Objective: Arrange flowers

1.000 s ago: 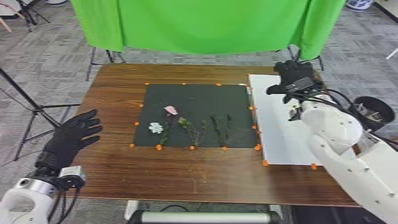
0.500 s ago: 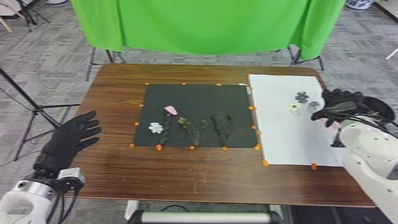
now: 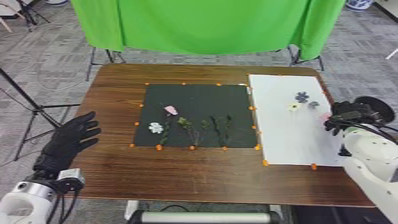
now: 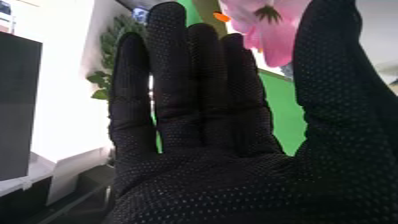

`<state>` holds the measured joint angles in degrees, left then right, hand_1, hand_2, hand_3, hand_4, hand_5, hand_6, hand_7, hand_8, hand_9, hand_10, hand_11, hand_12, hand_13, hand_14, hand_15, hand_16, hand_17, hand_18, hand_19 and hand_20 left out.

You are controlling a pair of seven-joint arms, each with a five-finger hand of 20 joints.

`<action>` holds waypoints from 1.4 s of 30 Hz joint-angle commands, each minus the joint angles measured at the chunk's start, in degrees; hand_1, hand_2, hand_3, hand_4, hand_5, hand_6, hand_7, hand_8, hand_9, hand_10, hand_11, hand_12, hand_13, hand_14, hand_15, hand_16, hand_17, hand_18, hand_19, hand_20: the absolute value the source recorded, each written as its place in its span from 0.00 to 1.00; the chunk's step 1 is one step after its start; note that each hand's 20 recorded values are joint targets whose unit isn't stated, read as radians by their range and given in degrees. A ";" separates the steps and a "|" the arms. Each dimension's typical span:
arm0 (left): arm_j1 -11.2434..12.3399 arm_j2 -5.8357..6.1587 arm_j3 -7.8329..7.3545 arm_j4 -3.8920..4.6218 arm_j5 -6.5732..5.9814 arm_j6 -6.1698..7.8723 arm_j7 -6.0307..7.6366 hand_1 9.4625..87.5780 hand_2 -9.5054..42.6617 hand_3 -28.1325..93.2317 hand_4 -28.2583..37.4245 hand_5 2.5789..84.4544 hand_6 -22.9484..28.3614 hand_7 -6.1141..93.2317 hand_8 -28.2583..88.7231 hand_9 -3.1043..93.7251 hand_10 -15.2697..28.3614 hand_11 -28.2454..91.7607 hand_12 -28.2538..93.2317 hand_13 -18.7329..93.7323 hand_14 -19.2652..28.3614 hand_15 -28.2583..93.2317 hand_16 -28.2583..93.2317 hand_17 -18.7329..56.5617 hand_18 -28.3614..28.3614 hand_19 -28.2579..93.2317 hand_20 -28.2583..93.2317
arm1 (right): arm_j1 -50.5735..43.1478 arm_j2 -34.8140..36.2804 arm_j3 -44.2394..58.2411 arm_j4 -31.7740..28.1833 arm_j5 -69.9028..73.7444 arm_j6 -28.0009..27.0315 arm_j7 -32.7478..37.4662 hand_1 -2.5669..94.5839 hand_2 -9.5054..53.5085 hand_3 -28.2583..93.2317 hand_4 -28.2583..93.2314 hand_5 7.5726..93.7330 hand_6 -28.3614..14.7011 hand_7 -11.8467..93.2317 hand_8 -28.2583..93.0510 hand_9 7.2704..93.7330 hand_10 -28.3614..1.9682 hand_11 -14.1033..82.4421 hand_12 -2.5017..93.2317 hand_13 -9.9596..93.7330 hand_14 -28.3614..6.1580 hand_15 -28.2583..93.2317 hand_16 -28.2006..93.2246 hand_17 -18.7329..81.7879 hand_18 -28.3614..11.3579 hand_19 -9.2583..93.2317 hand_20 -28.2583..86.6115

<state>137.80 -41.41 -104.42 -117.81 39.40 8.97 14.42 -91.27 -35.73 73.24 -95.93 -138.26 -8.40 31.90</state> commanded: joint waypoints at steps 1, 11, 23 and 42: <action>0.51 -0.46 -0.09 -0.19 -0.24 0.38 -0.07 0.23 0.04 0.80 0.06 0.30 0.52 0.32 0.13 0.26 0.62 0.49 0.36 0.32 0.68 0.56 0.23 0.15 0.88 0.63 0.32 | 0.40 1.19 -2.72 2.70 -2.76 10.51 -0.37 0.41 0.00 0.96 0.00 0.47 0.70 0.52 0.05 0.60 0.65 0.51 0.23 0.67 0.69 0.68 0.37 0.40 0.26 0.80 0.51; 0.27 -0.28 0.04 0.07 -0.11 -0.12 -0.32 0.23 0.04 0.80 0.06 0.30 0.52 0.32 0.13 0.26 0.62 0.49 0.36 0.32 0.68 0.56 0.23 0.15 0.88 0.63 0.32 | 1.29 2.00 -6.14 4.51 -4.47 21.00 -1.09 0.52 0.01 0.88 0.00 0.69 0.75 0.59 0.19 0.90 0.78 0.34 0.47 0.82 0.72 0.70 0.44 0.48 0.25 0.85 0.54; 1.01 -0.23 -0.36 -0.22 -0.35 0.25 -0.02 0.24 0.04 0.80 0.06 0.31 0.52 0.32 0.13 0.26 0.62 0.49 0.36 0.32 0.68 0.56 0.23 0.15 0.88 0.63 0.32 | 5.89 0.58 -7.77 0.56 -6.38 24.82 -3.55 0.52 0.00 0.90 0.00 0.75 0.76 0.57 0.20 0.94 0.80 0.35 0.49 0.84 0.73 0.73 0.43 0.49 0.25 0.87 0.54; -0.62 -0.21 0.42 0.32 -0.17 0.23 -0.58 0.23 0.04 0.80 0.06 0.31 0.52 0.32 0.13 0.26 0.62 0.49 0.36 0.32 0.68 0.55 0.23 0.15 0.88 0.63 0.32 | 30.16 -16.30 -31.38 -2.15 -3.71 24.96 -22.78 0.50 0.00 0.93 0.00 0.76 0.76 0.56 0.21 0.95 0.80 0.33 0.51 0.84 0.74 0.73 0.45 0.49 0.25 0.87 0.55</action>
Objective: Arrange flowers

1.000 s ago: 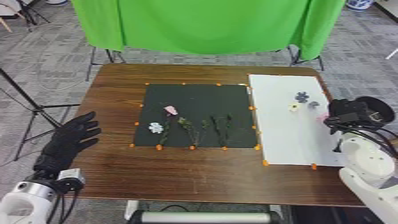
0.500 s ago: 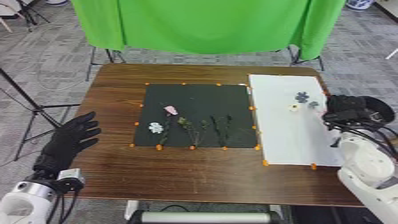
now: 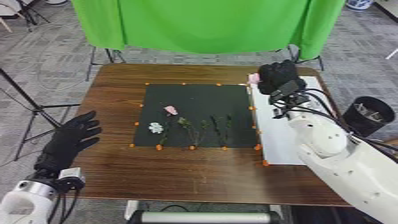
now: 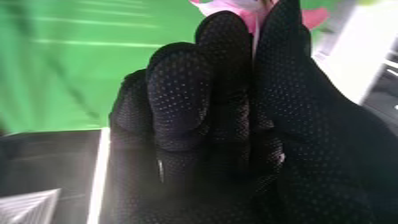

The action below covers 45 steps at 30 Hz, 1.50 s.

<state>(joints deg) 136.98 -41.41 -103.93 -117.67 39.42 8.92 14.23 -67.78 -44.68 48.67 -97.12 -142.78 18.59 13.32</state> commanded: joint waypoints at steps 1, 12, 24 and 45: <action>0.28 -0.17 -0.14 0.16 -0.18 0.26 -0.45 0.23 0.04 0.80 0.06 0.31 0.52 0.32 0.13 0.26 0.62 0.49 0.36 0.32 0.68 0.55 0.23 0.15 0.88 0.63 0.32 | 7.03 -8.46 -7.44 -0.70 0.70 -2.67 -4.95 0.50 0.00 0.93 0.00 0.76 0.76 0.56 0.21 0.95 0.80 0.33 0.51 0.84 0.74 0.73 0.45 0.49 0.25 0.87 0.55; -1.25 0.30 0.75 0.80 0.02 -0.30 -0.99 0.23 0.04 0.80 0.06 0.31 0.52 0.32 0.13 0.26 0.62 0.49 0.36 0.32 0.68 0.55 0.23 0.15 0.88 0.63 0.32 | 10.48 -15.89 -15.73 2.81 -0.94 -7.91 -6.90 0.50 0.00 0.93 0.00 0.76 0.76 0.56 0.20 0.95 0.80 0.33 0.50 0.84 0.74 0.73 0.45 0.49 0.25 0.87 0.55; -2.02 0.58 1.31 1.16 0.06 -0.77 -1.17 0.23 0.04 0.80 0.05 0.31 0.52 0.32 0.13 0.26 0.62 0.49 0.36 0.32 0.68 0.55 0.23 0.15 0.88 0.63 0.32 | 12.84 -18.12 -21.43 7.69 -2.44 -11.56 -5.05 0.50 0.00 0.93 0.00 0.75 0.77 0.56 0.20 0.95 0.80 0.32 0.50 0.84 0.74 0.73 0.45 0.49 0.25 0.87 0.55; -2.42 0.75 1.55 1.19 0.07 -0.77 -1.10 0.23 0.04 0.80 0.06 0.31 0.52 0.31 0.13 0.26 0.62 0.49 0.36 0.32 0.68 0.55 0.23 0.15 0.88 0.63 0.32 | 13.44 -19.19 -20.91 9.72 -1.73 -15.19 -0.16 0.46 0.00 0.88 0.00 0.71 0.76 0.57 0.20 0.89 0.78 0.40 0.44 0.82 0.73 0.75 0.41 0.48 0.26 0.87 0.55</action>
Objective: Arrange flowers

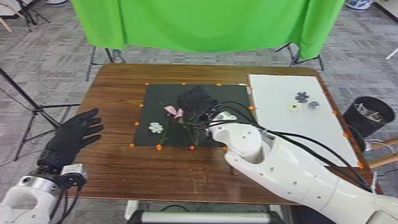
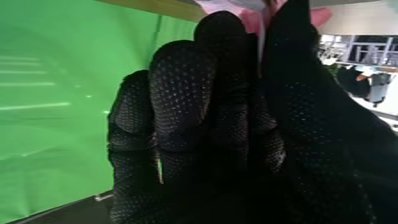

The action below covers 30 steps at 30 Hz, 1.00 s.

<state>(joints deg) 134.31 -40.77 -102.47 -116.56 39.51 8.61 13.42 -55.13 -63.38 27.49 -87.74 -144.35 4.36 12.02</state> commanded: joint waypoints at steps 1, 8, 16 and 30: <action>0.33 0.12 0.07 0.06 0.02 -0.46 -0.28 0.23 0.04 0.80 0.06 0.31 0.52 0.31 0.13 0.26 0.62 0.49 0.36 0.32 0.68 0.55 0.23 0.15 0.88 0.63 0.32 | 0.72 -0.50 0.29 0.41 -0.02 -0.89 1.18 0.45 0.00 0.87 0.00 0.71 0.76 0.57 0.20 0.88 0.78 0.42 0.42 0.82 0.73 0.75 0.41 0.48 0.25 0.87 0.55; 0.00 0.00 0.26 0.15 0.06 -0.47 -0.46 0.23 0.04 0.80 0.05 0.31 0.52 0.31 0.13 0.26 0.62 0.49 0.36 0.32 0.68 0.55 0.23 0.15 0.88 0.63 0.32 | 0.34 -0.83 0.73 0.32 0.46 -1.38 1.33 0.43 0.00 0.86 0.00 0.70 0.75 0.56 0.20 0.85 0.73 0.48 0.35 0.81 0.73 0.75 0.41 0.47 0.25 0.87 0.56; 0.12 0.12 0.27 0.11 -0.18 -0.22 -0.21 0.23 0.04 0.80 0.05 0.31 0.52 0.31 0.13 0.27 0.62 0.49 0.36 0.32 0.68 0.55 0.23 0.15 0.88 0.63 0.32 | 0.30 -0.78 1.57 0.20 0.56 -2.50 1.60 0.40 0.00 0.86 0.00 0.70 0.75 0.56 0.20 0.84 0.71 0.51 0.30 0.81 0.72 0.76 0.41 0.47 0.25 0.87 0.56; 0.07 0.19 0.41 0.17 -0.21 -0.33 -0.21 0.23 0.05 0.80 0.05 0.31 0.52 0.31 0.13 0.27 0.62 0.49 0.36 0.32 0.69 0.55 0.23 0.15 0.88 0.63 0.32 | -1.31 -0.84 3.89 -0.62 0.23 -5.31 -0.49 0.29 0.00 0.90 0.00 0.70 0.76 0.50 0.07 0.81 0.68 0.52 0.28 0.78 0.70 0.77 0.40 0.45 0.24 0.86 0.57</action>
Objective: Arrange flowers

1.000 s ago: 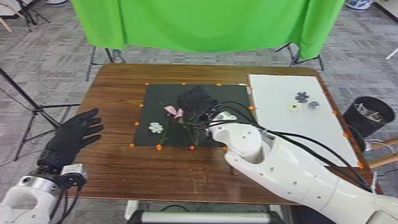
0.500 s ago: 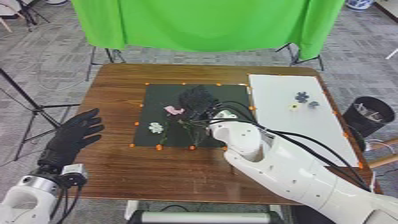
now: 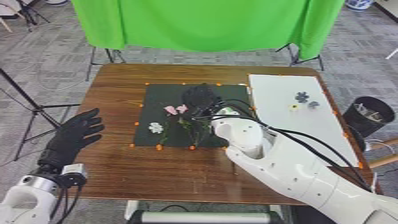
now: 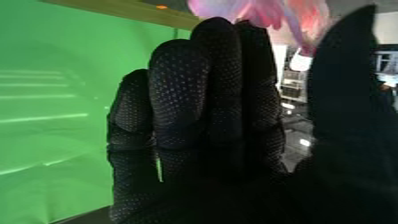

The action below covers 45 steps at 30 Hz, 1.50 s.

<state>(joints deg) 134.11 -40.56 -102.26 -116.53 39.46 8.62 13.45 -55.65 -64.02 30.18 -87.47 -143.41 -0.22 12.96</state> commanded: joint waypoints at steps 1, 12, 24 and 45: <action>0.27 0.03 0.21 0.13 -0.25 -0.27 -0.13 0.23 0.05 0.80 0.05 0.31 0.52 0.31 0.13 0.27 0.62 0.49 0.36 0.32 0.69 0.55 0.23 0.15 0.88 0.63 0.32 | -0.88 -0.23 1.42 -1.02 -0.88 -0.92 -1.62 0.28 0.00 0.90 0.00 0.70 0.76 0.50 0.07 0.80 0.67 0.51 0.28 0.78 0.70 0.77 0.40 0.45 0.23 0.86 0.57; 0.57 -0.14 0.01 0.02 -0.23 -0.20 -0.13 0.23 0.05 0.80 0.05 0.31 0.52 0.31 0.13 0.27 0.62 0.49 0.36 0.32 0.69 0.55 0.23 0.15 0.88 0.63 0.32 | -2.56 0.02 4.51 -3.42 -0.33 -2.42 -3.61 0.26 0.07 0.93 0.00 0.69 0.74 0.53 0.08 0.80 0.66 0.53 0.29 0.77 0.66 0.78 0.41 0.44 0.22 0.85 0.58; 0.59 -0.17 0.02 -0.04 -0.26 -0.19 -0.21 0.23 0.05 0.80 0.05 0.31 0.52 0.31 0.13 0.27 0.62 0.49 0.36 0.32 0.69 0.55 0.23 0.15 0.88 0.63 0.32 | -2.39 0.22 3.67 -2.34 0.57 0.18 -5.76 0.41 0.18 0.90 0.00 0.65 0.71 0.67 0.29 0.79 0.65 0.63 0.32 0.77 0.64 0.80 0.40 0.44 0.22 0.85 0.59; 1.59 -0.40 -0.36 -0.41 -0.53 0.44 0.35 0.23 0.05 0.80 0.05 0.31 0.52 0.31 0.13 0.27 0.62 0.49 0.36 0.32 0.69 0.55 0.23 0.15 0.88 0.63 0.32 | -5.05 3.18 12.22 -6.16 1.11 -0.19 -4.92 0.40 0.04 0.93 0.00 0.56 0.70 0.68 0.26 0.71 0.68 0.56 0.41 0.74 0.66 0.81 0.40 0.44 0.24 0.85 0.58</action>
<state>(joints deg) 134.34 -40.54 -102.30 -116.58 39.43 8.65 13.49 -60.84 -64.16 38.97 -90.85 -142.91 -1.56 5.46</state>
